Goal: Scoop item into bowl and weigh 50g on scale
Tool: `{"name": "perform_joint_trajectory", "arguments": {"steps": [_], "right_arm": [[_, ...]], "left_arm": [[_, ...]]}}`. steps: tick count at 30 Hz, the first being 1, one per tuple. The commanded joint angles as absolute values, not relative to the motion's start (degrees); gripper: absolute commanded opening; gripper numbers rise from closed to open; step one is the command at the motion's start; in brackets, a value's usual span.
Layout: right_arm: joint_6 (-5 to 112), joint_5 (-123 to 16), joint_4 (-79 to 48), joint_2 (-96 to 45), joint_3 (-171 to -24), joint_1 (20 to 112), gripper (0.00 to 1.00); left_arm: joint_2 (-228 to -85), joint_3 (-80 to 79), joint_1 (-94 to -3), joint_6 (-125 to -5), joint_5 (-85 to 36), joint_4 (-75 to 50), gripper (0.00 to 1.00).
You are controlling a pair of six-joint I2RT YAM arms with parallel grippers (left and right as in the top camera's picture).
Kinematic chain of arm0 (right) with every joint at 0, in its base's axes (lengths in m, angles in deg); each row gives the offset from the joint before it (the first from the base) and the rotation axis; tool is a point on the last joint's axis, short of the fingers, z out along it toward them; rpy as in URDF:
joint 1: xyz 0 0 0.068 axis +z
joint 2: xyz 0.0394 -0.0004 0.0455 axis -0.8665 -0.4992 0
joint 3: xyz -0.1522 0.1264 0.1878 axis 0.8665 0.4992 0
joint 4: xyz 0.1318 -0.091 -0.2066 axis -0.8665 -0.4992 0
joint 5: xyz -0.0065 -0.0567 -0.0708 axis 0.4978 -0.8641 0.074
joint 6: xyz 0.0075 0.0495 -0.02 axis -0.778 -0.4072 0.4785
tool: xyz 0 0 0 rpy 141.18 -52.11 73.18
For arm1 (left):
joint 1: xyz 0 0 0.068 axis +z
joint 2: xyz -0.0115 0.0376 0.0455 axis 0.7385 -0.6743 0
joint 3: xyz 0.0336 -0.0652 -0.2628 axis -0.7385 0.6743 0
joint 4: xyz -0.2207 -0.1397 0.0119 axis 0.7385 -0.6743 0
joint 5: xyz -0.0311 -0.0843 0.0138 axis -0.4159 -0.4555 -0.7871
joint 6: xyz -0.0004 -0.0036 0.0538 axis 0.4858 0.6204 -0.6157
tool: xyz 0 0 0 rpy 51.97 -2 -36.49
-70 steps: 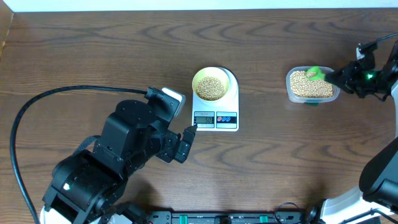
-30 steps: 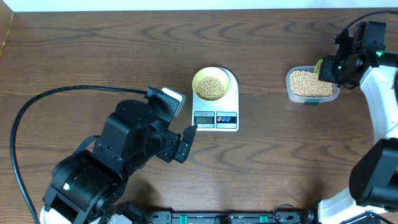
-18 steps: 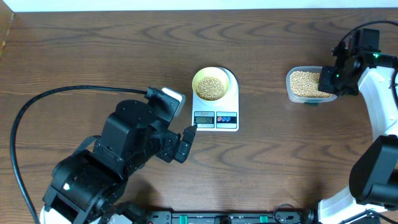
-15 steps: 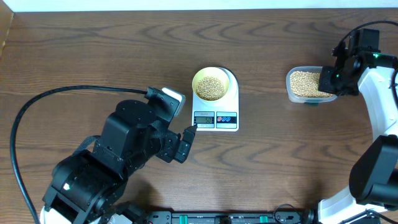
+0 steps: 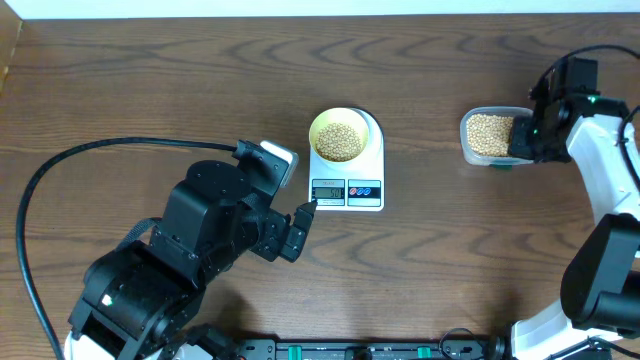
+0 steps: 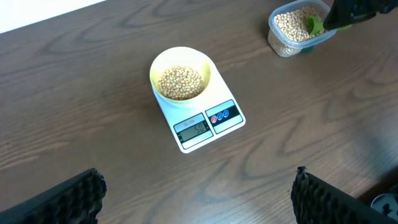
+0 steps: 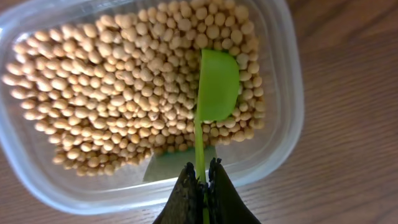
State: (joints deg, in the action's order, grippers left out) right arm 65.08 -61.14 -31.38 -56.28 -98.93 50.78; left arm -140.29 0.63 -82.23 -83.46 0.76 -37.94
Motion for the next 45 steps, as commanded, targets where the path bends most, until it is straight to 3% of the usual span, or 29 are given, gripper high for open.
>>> {"name": "perform_joint_trajectory", "arguments": {"steps": [1,3,5,6,7,8,20,31,37,45], "right_arm": [[64.1,-62.7,-30.9,-56.7,-96.9,51.0,0.02],[64.1,-62.7,-30.4,-56.7,-96.9,51.0,0.10],[64.3,-62.7,-29.9,-56.5,-97.1,51.0,0.31],[65.1,-62.4,-29.9,-56.4,-97.5,51.1,0.51],[66.0,-62.2,-29.9,-56.1,-98.1,51.3,0.82],[66.8,-62.3,-30.0,-55.7,-98.8,51.5,0.98],[72.1,-62.3,-34.6,-35.5,-102.1,59.4,0.99],[65.8,-62.9,-49.3,-12.4,-99.6,72.8,0.99],[64.1,-66.8,-47.6,2.4,-89.1,81.4,0.99],[64.1,-77.9,-32.1,24.8,-64.9,85.7,0.99]], "left_arm": [[-140.2,0.0,-82.1,-83.4,0.9,-37.9,0.98],[-140.2,0.0,-82.1,-83.4,0.9,-37.9,0.98],[-140.2,0.0,-82.1,-83.4,0.9,-37.9,0.98],[-140.2,0.0,-82.1,-83.4,0.9,-37.9,0.98],[-140.2,0.0,-82.1,-83.4,0.9,-37.9,0.98],[-140.2,0.0,-82.1,-83.4,0.9,-37.9,0.98],[-140.2,0.0,-82.1,-83.4,0.9,-37.9,0.98],[-140.2,0.0,-82.1,-83.4,0.9,-37.9,0.98],[-140.2,0.0,-82.1,-83.4,0.9,-37.9,0.98],[-140.2,0.0,-82.1,-83.4,0.9,-37.9,0.98]]}}
